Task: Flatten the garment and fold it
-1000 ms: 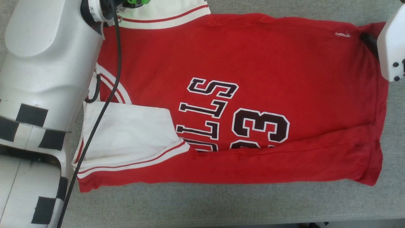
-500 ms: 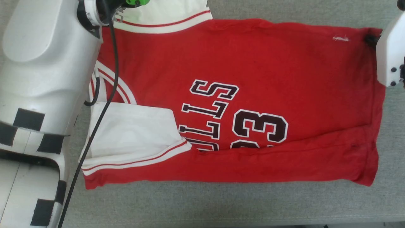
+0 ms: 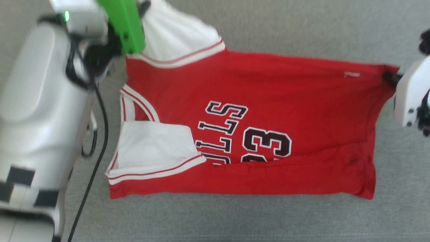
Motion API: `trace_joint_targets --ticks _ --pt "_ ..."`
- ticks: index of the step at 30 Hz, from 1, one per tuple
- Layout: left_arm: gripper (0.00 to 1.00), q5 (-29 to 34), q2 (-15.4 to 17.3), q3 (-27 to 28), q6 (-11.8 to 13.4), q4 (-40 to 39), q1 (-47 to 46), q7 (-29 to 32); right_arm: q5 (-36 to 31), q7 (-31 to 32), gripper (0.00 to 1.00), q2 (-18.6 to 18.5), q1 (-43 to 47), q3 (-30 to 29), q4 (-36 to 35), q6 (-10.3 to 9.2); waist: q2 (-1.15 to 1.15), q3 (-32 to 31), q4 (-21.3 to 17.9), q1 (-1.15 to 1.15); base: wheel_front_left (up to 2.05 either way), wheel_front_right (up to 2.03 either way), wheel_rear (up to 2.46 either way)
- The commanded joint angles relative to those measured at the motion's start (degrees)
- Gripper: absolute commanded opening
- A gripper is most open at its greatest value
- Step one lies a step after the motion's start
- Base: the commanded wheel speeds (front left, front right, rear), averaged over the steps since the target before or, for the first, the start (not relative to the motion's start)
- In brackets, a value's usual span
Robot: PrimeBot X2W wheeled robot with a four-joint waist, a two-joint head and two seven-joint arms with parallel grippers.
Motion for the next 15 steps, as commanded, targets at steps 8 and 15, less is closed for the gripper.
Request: trace_joint_targets --ticks 8,15 --pt "0.00 -3.87 3.77 2.43 4.85 -9.90 19.06 -0.75 0.72 -0.62 0.00 1.57 10.60 -0.70 -0.84 -0.09 0.00 -10.93 1.82 0.00 0.00 0.00 0.00" --pt "0.00 -7.06 3.64 5.06 8.10 -14.83 30.53 -2.89 0.68 -0.87 0.00 2.42 15.97 -0.72 -0.05 -0.09 0.00 -11.65 1.99 0.00 0.00 0.00 0.00"
